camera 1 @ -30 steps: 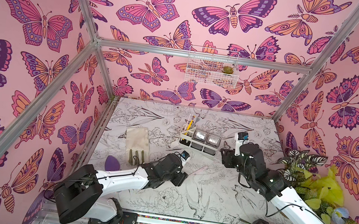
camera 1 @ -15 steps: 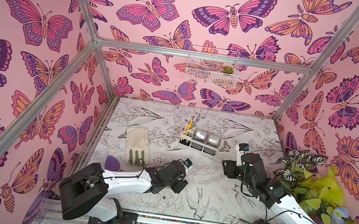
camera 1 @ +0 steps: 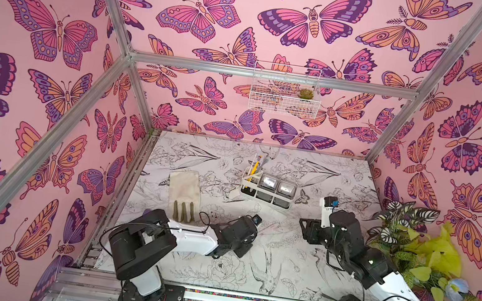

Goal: Place the toothbrush into the toothbrush holder
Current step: Pick up the toothbrush from the center of the board.

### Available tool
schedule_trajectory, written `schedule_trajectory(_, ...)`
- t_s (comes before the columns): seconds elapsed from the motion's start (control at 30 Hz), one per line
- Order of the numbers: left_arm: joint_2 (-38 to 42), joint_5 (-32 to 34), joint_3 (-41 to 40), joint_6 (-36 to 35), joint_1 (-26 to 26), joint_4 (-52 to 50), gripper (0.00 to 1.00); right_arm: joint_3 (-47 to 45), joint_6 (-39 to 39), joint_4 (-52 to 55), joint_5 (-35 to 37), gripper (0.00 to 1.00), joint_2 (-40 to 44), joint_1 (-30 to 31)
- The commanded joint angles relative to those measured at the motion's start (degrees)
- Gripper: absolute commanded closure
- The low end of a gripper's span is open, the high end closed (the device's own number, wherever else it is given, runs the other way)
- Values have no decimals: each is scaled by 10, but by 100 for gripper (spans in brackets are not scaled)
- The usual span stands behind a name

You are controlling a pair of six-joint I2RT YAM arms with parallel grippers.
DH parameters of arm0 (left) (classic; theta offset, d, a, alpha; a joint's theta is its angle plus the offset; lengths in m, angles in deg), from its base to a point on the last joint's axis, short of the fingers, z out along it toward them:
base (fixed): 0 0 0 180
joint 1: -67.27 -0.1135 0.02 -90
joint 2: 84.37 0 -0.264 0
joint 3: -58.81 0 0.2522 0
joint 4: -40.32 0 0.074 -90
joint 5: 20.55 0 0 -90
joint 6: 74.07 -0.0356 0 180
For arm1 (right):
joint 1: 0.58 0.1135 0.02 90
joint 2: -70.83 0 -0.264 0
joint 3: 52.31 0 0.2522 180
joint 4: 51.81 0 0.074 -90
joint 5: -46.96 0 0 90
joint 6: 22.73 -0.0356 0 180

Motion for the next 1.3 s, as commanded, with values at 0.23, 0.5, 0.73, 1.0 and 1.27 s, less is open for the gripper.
schedule_trajectory(0.23, -45, -2, 3, -18, 3, -33, 89, -17, -2, 21, 0, 37, 11, -4)
schedule_trajectory(0.5, -48, 38, 38, -54, 3, -88, 100, -3, 9, 23, -11, 37, -26, -5)
schedule_trajectory(0.73, -43, 52, 68, -81, 2, -111, 100, 12, 23, 44, 4, 37, -33, -5)
schedule_trajectory(1.0, 39, 33, 66, -64, 0, -132, 100, 13, 43, 52, 21, 37, -29, -5)
schedule_trajectory(1.27, 73, -37, 145, -1, -21, -264, 100, -42, 71, -59, -1, 35, -14, -5)
